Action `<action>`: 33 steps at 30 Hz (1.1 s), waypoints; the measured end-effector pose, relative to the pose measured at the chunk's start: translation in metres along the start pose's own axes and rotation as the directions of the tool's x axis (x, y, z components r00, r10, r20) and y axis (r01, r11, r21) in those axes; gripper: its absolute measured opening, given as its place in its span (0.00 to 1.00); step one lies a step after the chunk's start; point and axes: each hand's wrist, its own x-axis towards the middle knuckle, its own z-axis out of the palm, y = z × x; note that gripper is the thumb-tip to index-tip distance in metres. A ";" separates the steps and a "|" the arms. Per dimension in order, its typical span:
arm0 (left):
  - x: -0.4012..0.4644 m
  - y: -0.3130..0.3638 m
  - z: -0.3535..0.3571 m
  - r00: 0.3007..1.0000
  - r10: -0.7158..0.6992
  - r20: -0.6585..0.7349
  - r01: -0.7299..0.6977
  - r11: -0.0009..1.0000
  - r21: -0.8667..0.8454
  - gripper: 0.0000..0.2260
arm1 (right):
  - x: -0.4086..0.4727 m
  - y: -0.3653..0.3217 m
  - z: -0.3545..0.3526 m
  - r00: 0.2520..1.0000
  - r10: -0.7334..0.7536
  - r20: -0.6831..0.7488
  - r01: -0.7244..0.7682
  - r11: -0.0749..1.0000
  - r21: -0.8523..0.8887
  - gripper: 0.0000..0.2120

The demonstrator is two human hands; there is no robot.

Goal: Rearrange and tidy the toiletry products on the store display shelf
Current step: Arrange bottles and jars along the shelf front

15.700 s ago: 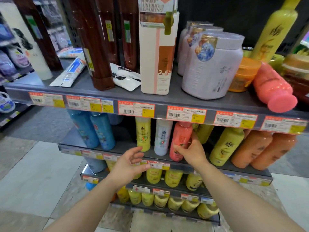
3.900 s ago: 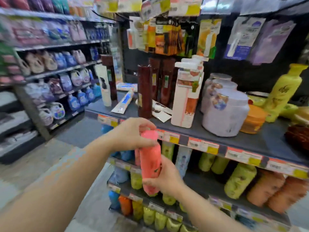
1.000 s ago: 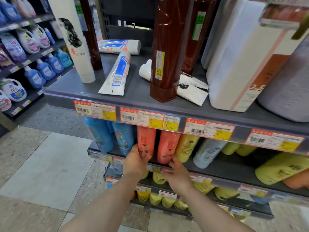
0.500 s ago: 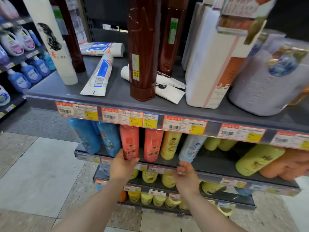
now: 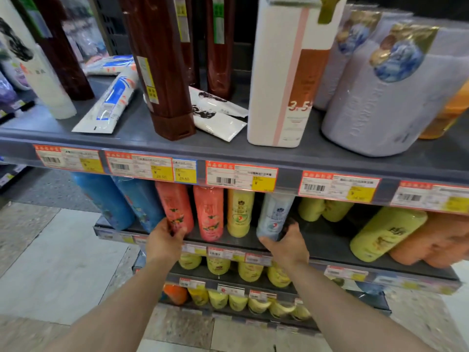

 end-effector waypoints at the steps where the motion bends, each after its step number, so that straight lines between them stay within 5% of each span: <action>1: -0.001 0.001 0.000 1.000 0.011 -0.002 -0.011 1.000 0.012 0.11 | 0.002 0.000 0.000 1.000 -0.008 0.000 0.008 1.000 -0.020 0.33; 9: -0.055 0.019 0.009 0.979 0.067 -0.192 -0.098 0.983 -0.156 0.19 | 0.003 0.006 -0.011 0.996 -0.075 0.047 0.078 0.995 -0.067 0.24; 17: -0.104 0.058 0.060 0.982 0.187 0.008 -0.183 0.970 -0.160 0.29 | -0.001 0.015 -0.023 0.994 -0.083 0.073 0.091 0.990 -0.109 0.22; 20: -0.102 0.079 0.074 0.984 0.161 0.075 -0.146 0.974 -0.173 0.30 | -0.001 0.018 -0.025 0.993 -0.086 0.077 0.095 0.988 -0.123 0.22; 25: -0.095 0.105 0.091 0.998 0.055 -0.002 -0.055 0.982 -0.183 0.15 | 0.002 0.020 -0.026 0.992 -0.086 0.093 0.099 0.984 -0.149 0.23; 33: -0.083 0.119 0.113 0.992 -0.077 -0.103 0.079 0.997 0.010 0.23 | 0.008 0.026 -0.025 0.989 -0.115 0.092 0.131 0.970 -0.203 0.24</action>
